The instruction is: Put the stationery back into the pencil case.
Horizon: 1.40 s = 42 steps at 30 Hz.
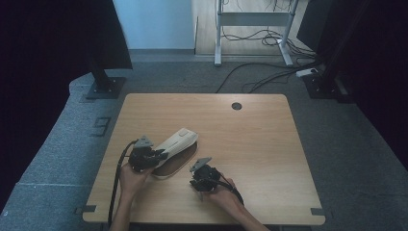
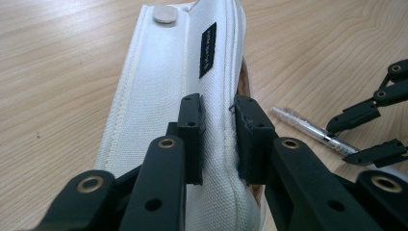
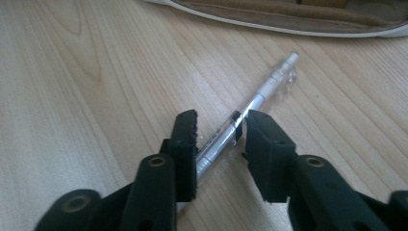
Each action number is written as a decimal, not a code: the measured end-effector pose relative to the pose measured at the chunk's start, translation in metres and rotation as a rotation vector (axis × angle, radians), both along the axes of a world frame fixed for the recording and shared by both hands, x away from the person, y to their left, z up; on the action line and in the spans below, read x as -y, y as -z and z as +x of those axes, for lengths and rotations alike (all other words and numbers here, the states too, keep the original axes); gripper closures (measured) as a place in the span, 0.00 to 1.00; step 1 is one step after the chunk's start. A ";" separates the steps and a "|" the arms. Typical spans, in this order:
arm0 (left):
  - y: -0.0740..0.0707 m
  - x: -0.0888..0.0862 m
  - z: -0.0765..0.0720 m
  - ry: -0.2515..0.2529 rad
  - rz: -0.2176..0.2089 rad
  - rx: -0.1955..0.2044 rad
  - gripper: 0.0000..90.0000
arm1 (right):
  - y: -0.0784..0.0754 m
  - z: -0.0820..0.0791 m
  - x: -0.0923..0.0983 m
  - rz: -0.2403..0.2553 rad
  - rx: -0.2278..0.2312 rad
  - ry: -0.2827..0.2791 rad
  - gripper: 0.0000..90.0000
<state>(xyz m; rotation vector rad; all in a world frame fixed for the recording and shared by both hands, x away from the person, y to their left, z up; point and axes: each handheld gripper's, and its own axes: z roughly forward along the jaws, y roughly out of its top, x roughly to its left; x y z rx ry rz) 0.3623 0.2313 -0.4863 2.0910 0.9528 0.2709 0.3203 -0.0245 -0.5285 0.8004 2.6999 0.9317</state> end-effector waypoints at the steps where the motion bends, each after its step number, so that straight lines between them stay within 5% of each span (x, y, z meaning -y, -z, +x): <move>1: 0.000 0.000 0.000 0.000 0.001 0.001 0.83 | -0.001 0.000 0.000 -0.004 0.003 -0.007 0.76; 3: 0.000 0.000 0.000 -0.001 0.001 0.001 0.83 | -0.004 0.000 -0.001 -0.023 0.019 -0.015 0.87; 5: 0.000 0.000 0.000 -0.001 0.000 0.002 0.83 | -0.001 0.003 0.000 -0.084 0.058 -0.012 0.87; 7: 0.000 0.000 0.000 0.000 0.000 0.001 0.83 | 0.000 0.010 0.005 -0.045 0.014 0.000 0.87; 11: 0.000 0.000 0.000 -0.001 -0.001 -0.001 0.83 | 0.000 0.011 0.010 -0.036 0.014 -0.003 0.86; 17: 0.000 0.000 0.000 0.002 0.001 0.000 0.83 | 0.001 0.009 0.019 -0.024 -0.001 -0.026 0.67; 23: 0.000 0.000 0.000 0.003 0.003 0.000 0.83 | 0.001 0.003 0.032 -0.035 -0.018 -0.045 0.65; 30: 0.000 -0.001 0.000 -0.006 -0.006 0.002 0.83 | -0.002 0.001 0.041 -0.061 -0.023 -0.065 0.87; 36: -0.001 -0.001 0.000 -0.011 -0.005 0.007 0.84 | -0.003 -0.002 0.039 -0.082 -0.009 -0.068 0.88; 42: -0.002 -0.001 -0.001 -0.015 0.000 0.012 0.85 | -0.004 -0.002 0.044 -0.050 -0.007 -0.054 0.88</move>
